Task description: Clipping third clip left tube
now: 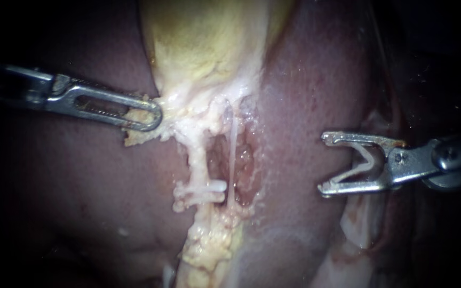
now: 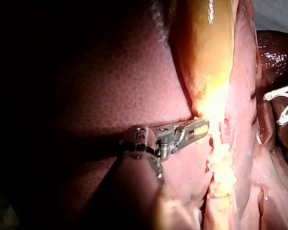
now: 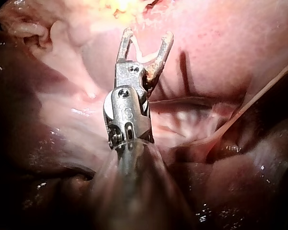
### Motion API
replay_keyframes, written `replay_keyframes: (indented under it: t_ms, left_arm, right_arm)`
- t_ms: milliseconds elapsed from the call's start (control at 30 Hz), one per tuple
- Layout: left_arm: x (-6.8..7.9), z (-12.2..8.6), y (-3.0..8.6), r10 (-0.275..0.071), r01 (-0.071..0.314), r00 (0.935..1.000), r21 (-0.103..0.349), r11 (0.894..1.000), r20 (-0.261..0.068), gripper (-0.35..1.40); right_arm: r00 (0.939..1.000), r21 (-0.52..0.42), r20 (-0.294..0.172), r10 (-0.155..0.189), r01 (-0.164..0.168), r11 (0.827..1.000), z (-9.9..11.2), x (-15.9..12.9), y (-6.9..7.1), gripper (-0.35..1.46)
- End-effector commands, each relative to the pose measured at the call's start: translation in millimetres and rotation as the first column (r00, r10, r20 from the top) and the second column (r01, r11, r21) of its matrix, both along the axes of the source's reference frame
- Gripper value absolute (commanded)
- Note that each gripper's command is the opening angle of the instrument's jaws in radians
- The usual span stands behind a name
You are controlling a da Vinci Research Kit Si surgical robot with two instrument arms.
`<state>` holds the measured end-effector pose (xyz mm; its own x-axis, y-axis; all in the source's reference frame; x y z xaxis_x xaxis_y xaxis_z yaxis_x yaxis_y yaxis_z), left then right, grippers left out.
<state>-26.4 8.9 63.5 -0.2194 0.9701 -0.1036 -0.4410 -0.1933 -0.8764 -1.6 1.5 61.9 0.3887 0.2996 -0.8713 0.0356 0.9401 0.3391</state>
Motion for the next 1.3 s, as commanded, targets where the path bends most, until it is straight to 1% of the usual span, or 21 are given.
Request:
replay_keyframes:
  t_ms: [33,100,200,300,433,467,567,600,667,800,967,1167,1300]
  left_arm:
    - [0.0,0.0,0.1,0.001,-0.001,1.0,0.0,1.0,0.0,-0.35]
    - [0.2,-0.2,0.1,0.002,-0.002,1.0,0.001,1.0,0.001,-0.35]
    - [1.0,-1.0,0.8,-0.003,0.003,1.0,0.002,1.0,0.0,-0.35]
    - [2.2,-2.5,2.2,-0.016,0.016,0.9998,0.004,1.0,-0.007,-0.35]
    - [4.0,-5.1,4.3,-0.056,0.056,0.9984,0.011,0.998,0.005,-0.35]
    - [4.5,-5.9,4.9,-0.066,0.066,0.9978,0.006,0.998,0.007,-0.35]
    - [5.5,-7.2,5.9,-0.082,0.082,0.9965,-0.007,0.997,0.018,-0.35]
    - [5.7,-7.5,6.0,-0.082,0.083,0.9964,-0.01,0.997,0.021,-0.35]
    - [5.8,-7.7,6.1,-0.085,0.085,0.9962,-0.009,0.996,0.02,-0.35]
    - [5.6,-7.5,5.8,-0.087,0.087,0.996,-0.011,0.996,0.018,-0.35]
    - [5.6,-7.5,5.7,-0.088,0.088,0.996,-0.012,0.996,0.017,-0.35]
    - [5.6,-7.4,5.7,-0.088,0.088,0.996,-0.012,0.996,0.017,-0.35]
    - [5.5,-7.4,5.6,-0.088,0.089,0.996,-0.013,0.996,0.017,-0.35]
  right_arm:
    - [1.0,0.0,0.0,0.0,0.0,1.0,0.0,0.0,0.0,0.5]
    - [1.0,0.0,0.0,0.0,0.0,1.0,0.0,0.0,0.0,0.5]
    - [1.0,0.0,0.0,-0.001,0.001,1.0,0.0,0.0,0.0,0.5]
    - [1.0,0.0,0.0,-0.001,0.001,1.0,0.0,-0.1,0.0,0.5]
    - [1.0,0.0,0.0,-0.001,0.001,1.0,0.0,-0.1,0.0,0.5]
    - [1.0,0.0,0.0,-0.001,0.001,1.0,0.0,-0.1,0.0,0.5]
    - [1.0,0.0,0.0,-0.001,0.001,1.0,0.0,-0.1,0.0,0.5]
    - [1.0,0.0,0.0,-0.001,0.001,1.0,0.0,-0.1,0.0,0.5]
    - [1.0,0.0,0.0,-0.001,0.001,1.0,0.0,0.0,0.0,0.5]
    - [1.0,0.0,0.0,0.0,0.0,1.0,0.0,0.1,0.0,0.5]
    - [0.9997,0.01,-0.017,-0.018,0.018,1.0,-0.4,0.9,-0.2,0.5]
    - [0.9986,0.02,-0.038,-0.037,0.038,0.999,-1.2,3.8,-0.7,0.5]
    - [0.9978,0.083,-0.053,-0.039,0.044,0.996,-1.3,6.6,-0.7,0.5]
